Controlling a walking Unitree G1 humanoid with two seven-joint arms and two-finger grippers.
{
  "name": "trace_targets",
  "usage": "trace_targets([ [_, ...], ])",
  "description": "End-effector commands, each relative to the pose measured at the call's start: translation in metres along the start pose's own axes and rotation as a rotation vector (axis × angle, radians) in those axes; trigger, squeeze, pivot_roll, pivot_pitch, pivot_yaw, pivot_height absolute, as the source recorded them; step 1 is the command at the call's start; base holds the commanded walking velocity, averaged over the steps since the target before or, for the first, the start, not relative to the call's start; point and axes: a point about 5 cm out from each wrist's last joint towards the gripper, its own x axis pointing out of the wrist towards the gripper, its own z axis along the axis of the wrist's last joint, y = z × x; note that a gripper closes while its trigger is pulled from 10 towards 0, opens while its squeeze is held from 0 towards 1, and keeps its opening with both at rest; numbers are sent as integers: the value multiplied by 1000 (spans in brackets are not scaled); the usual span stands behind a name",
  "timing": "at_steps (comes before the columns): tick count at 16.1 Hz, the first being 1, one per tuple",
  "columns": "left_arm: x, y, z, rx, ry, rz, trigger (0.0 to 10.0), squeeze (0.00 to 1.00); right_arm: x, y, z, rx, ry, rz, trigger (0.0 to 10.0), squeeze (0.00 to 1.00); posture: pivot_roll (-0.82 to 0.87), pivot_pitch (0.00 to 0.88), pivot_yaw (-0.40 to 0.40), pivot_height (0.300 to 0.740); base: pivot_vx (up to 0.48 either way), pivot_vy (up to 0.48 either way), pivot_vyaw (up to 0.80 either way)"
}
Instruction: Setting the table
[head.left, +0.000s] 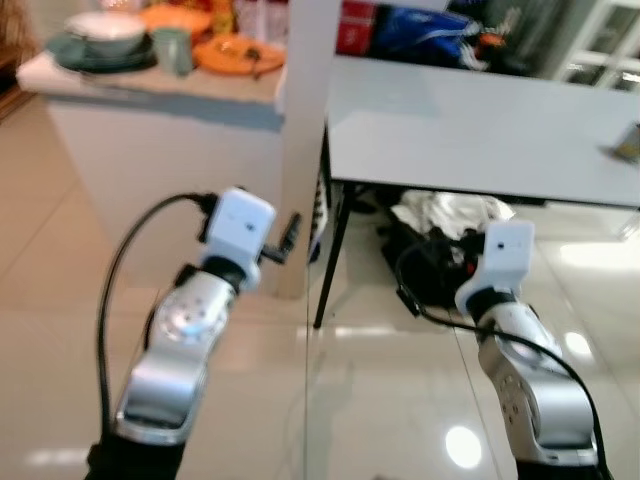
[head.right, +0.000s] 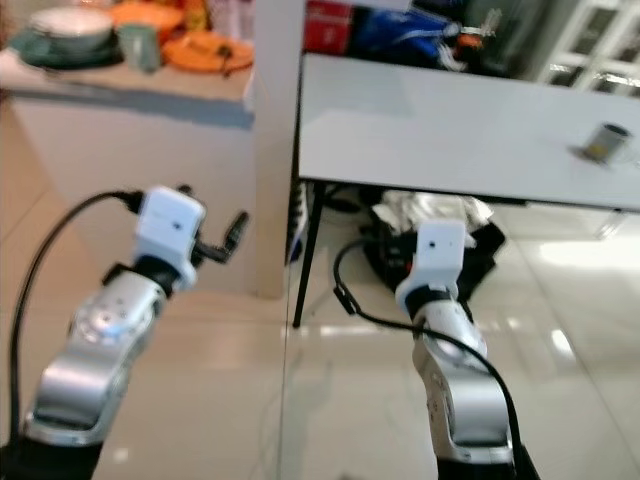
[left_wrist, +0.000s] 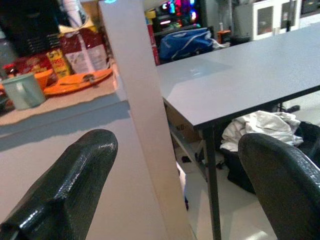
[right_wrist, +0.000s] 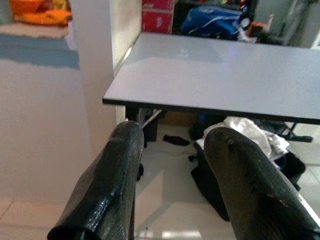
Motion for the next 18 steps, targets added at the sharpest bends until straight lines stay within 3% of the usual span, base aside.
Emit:
trace_targets([
  [1, 2, -8, 3, -9, -9, -26, 10000, 0, 0, -7, 2, -26, -9, -16, 10000, 0, 43, 16, -56, 740, 0, 480, 0],
  [5, 1, -2, 8, -81, -30, 52, 10000, 0, 5, -3, 4, -102, -15, 1, 10000, 0, 47, 12, -62, 740, 0, 213, 0],
  [7, 2, 2, 12, -56, -65, 77, 10000, 0, 8, 3, 9, -107, -30, 60, 10000, 0, 48, 12, -65, 740, 0, 0, 0],
  [9, 1, 4, 14, -62, -72, 77, 10000, 0, 10, 7, 11, -135, -38, 92, 10000, 0, 48, 12, -65, 740, 319, 0, 0],
  [14, 0, 1, 13, -23, -63, 34, 10000, 0, 13, 5, 19, -179, -98, 62, 10000, 0, 44, 17, -59, 740, 472, 0, 800],
  [18, 2, -2, 14, -17, -68, 18, 10000, 0, 14, 3, 21, -157, -109, 50, 10000, 0, 41, 20, -54, 740, 480, 0, 0],
])
